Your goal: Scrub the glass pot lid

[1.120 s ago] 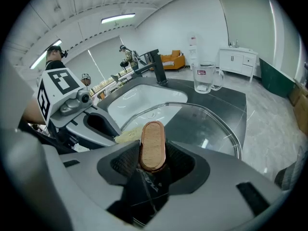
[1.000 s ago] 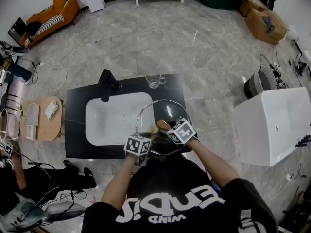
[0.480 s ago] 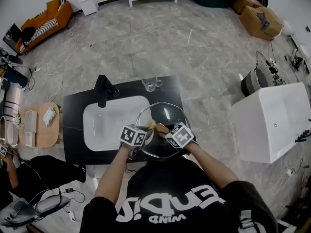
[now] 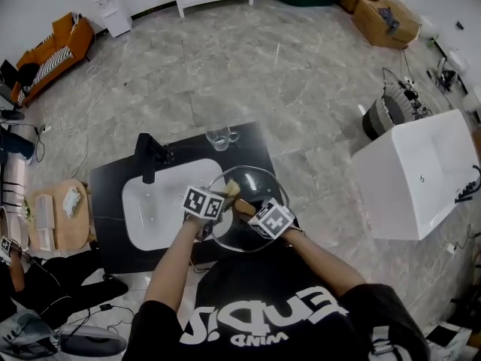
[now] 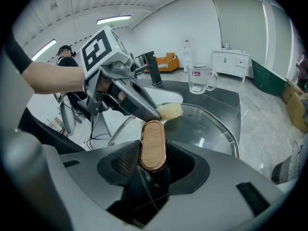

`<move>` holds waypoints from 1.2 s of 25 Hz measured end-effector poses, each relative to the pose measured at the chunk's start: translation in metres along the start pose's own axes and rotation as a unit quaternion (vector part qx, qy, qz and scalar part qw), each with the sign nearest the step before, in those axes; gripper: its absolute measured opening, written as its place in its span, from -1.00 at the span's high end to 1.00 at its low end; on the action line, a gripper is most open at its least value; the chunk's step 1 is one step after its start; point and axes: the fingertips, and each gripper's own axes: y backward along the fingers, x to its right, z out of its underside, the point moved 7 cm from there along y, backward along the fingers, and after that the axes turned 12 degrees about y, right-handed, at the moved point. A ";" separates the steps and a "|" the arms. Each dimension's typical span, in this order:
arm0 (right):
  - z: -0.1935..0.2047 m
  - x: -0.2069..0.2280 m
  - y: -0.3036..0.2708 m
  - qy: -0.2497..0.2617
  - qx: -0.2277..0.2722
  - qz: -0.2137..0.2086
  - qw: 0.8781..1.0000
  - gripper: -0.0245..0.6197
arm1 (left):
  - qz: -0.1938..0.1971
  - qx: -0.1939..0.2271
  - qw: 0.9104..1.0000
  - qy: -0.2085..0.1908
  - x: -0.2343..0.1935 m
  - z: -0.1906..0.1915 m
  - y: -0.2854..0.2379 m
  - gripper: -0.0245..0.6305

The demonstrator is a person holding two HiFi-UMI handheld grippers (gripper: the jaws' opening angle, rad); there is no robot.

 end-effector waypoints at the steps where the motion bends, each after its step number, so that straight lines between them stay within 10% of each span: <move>1: 0.000 0.000 0.000 -0.003 0.002 0.002 1.000 0.38 | 0.005 -0.004 1.000 0.000 0.000 -0.004 -0.002 0.79; 30: 0.002 -0.001 -0.004 -0.012 -0.005 0.019 1.000 0.38 | 0.068 -0.168 0.977 -0.113 0.044 -0.054 -0.061 0.79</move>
